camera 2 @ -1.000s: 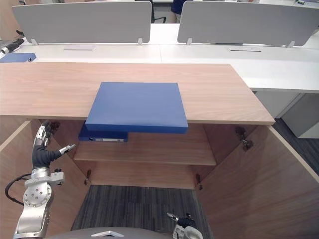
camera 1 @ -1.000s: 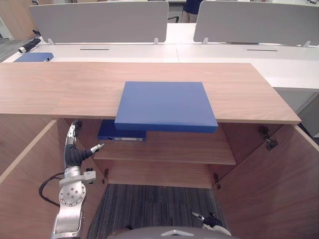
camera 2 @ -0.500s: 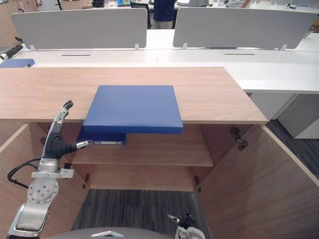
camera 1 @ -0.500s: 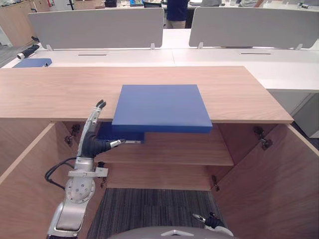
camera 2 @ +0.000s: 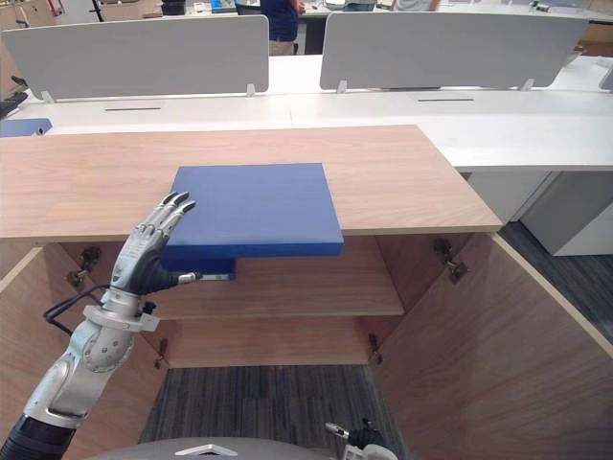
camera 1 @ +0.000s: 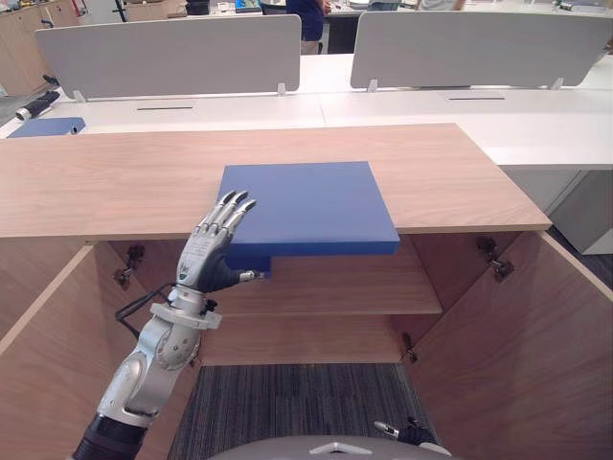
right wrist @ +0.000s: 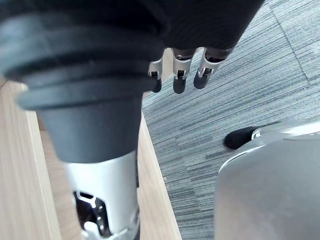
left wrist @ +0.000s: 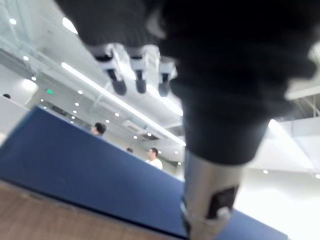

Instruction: Walk over to the cabinet, pick up the folder, carry it to the office cabinet, place the folder inside the office cabinet, then close the office cabinet door

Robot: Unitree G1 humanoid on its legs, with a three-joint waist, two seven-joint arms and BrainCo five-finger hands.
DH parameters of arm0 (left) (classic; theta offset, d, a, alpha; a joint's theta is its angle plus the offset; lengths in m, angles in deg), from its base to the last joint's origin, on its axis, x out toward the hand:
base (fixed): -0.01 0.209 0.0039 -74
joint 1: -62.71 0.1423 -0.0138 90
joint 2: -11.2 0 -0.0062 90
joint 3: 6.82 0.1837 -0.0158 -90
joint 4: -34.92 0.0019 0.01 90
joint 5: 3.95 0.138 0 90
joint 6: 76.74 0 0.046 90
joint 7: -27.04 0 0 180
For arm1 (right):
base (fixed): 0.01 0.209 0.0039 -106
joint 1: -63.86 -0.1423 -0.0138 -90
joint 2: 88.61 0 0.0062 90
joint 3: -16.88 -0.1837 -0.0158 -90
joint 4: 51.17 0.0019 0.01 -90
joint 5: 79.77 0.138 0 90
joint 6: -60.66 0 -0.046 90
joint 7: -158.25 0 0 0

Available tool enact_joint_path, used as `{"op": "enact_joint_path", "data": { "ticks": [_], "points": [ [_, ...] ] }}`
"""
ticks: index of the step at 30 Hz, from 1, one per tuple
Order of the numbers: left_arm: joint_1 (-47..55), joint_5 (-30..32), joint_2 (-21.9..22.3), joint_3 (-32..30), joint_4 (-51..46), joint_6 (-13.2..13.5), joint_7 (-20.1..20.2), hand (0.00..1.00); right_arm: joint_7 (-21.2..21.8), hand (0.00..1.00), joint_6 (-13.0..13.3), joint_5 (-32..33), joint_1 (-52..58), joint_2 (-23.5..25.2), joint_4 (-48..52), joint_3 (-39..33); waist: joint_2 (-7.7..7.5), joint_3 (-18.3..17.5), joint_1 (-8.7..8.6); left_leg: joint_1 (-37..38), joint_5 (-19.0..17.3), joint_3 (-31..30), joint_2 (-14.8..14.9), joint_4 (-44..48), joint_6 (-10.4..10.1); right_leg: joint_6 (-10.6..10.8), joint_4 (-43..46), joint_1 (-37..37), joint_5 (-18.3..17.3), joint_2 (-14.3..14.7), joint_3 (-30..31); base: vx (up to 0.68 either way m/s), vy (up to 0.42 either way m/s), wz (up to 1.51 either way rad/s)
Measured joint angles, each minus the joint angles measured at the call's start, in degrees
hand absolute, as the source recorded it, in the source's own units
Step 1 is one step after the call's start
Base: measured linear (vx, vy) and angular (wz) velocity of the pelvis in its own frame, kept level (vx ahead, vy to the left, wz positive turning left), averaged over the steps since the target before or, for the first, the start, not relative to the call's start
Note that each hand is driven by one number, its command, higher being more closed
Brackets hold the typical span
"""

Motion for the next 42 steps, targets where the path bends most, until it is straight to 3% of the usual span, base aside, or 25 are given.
{"op": "enact_joint_path", "data": {
  "ticks": [7,17,18,23,33,39,42],
  "points": [
    [-1.8,3.8,0.0,1.9,2.9,-1.9,-1.3,0.00,0.0,0.00,-0.1,0.0,-0.1,0.0,-0.2,0.1,0.01,0.0,-1.25,0.2,-0.2,0.0,-0.2,0.0,-0.2,0.0,-1.9,0.8,1.1,-0.1,0.3,0.00,-0.002,-0.02],
    [-3.6,10.0,1.0,3.8,7.0,-4.2,-2.4,0.00,0.0,0.00,-0.3,0.1,0.0,0.0,-0.2,0.0,0.01,0.0,-1.64,0.1,-0.4,0.1,-0.2,0.0,-0.2,-0.2,-2.5,1.0,1.2,-0.1,0.4,0.00,0.000,0.00],
    [-3.9,10.6,1.2,3.8,7.8,-4.8,-2.5,1.00,0.0,0.00,-0.3,0.1,0.0,0.0,-0.2,0.1,0.01,0.0,-1.74,0.1,-0.4,0.1,-0.2,0.0,-0.2,-0.2,-2.6,1.0,1.2,-0.1,0.4,0.00,0.000,0.00],
    [-5.3,13.0,2.9,3.6,9.4,-6.9,-4.8,1.00,0.0,0.00,-0.3,0.1,0.0,0.1,-0.2,0.0,0.01,0.0,-1.87,0.0,-0.4,0.1,-0.3,0.0,-0.2,-0.1,-2.7,1.0,1.4,-0.1,0.4,0.00,0.000,0.00],
    [-7.3,16.2,4.9,1.9,10.6,-7.7,-8.6,1.00,0.0,0.00,-0.3,1.2,0.0,0.1,-0.2,-0.1,0.18,-0.1,-2.63,0.0,-0.4,0.4,-0.2,0.0,-0.2,-0.2,-3.2,1.1,1.6,-0.1,0.6,0.00,0.000,0.00],
    [-7.4,15.8,6.9,-1.4,11.2,-8.4,-10.0,1.00,-1.2,0.00,-0.3,1.4,0.0,0.2,-0.2,-0.1,0.22,-0.1,-2.62,0.0,-0.4,1.0,-0.2,0.0,-0.2,0.2,-3.5,1.2,2.4,-0.1,1.0,-0.01,-0.009,-0.03],
    [-7.2,12.4,8.6,-4.0,11.1,-8.5,-11.1,1.00,-2.0,0.00,-0.3,1.6,0.0,0.3,0.0,0.0,0.18,-0.1,-2.60,0.1,-0.5,1.2,-0.2,0.0,-0.2,0.2,-3.6,1.1,2.5,-0.1,1.4,-0.02,-0.012,-0.06]
  ]
}}
